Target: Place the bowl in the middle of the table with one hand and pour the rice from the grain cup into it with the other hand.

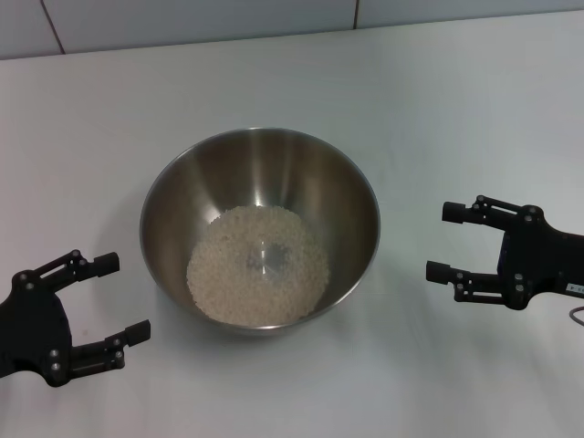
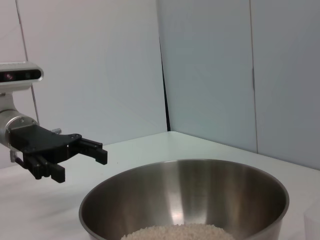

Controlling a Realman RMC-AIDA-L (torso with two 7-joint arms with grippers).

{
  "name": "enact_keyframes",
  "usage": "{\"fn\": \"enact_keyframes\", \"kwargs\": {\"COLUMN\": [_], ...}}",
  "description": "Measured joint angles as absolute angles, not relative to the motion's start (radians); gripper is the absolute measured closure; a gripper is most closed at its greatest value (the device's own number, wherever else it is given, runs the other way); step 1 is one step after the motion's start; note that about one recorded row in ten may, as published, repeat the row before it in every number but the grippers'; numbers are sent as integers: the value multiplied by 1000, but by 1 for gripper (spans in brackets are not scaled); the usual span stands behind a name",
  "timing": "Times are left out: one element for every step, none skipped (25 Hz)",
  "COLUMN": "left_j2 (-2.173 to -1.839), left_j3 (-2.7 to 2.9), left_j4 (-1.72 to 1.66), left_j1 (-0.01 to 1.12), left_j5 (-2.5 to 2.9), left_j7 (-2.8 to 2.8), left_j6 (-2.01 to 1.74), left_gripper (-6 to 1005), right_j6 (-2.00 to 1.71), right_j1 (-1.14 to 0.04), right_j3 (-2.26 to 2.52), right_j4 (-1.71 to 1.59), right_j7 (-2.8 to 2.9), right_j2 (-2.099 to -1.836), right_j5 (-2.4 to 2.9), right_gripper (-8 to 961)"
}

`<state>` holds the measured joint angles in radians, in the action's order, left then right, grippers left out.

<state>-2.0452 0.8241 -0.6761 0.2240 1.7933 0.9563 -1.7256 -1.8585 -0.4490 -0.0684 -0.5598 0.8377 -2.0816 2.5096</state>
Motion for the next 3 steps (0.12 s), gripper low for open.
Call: {"fn": "enact_keyframes", "kwargs": {"left_j2": [-2045,-2045,-2045], "left_j3": [825,825,826], "left_j4": [-676,-676,-676], "left_j1": [224,224,224], "left_j5": [1793,1793,1793], "left_j7": [957,957,957], "left_j6": [-1726,-1726,-1726], "left_gripper": [135,135,135], "right_j6": [-1858,-1858,-1857], "right_j1": [-449,-449,-449], "right_j3": [-68,-68,-68], "right_j4": [-560,-560,-560], "right_j7": [838,838,837], "right_j2": [-2082,-2082,-2082], "right_j5": [2510,2510,2510], "right_gripper": [129,129,129]}}
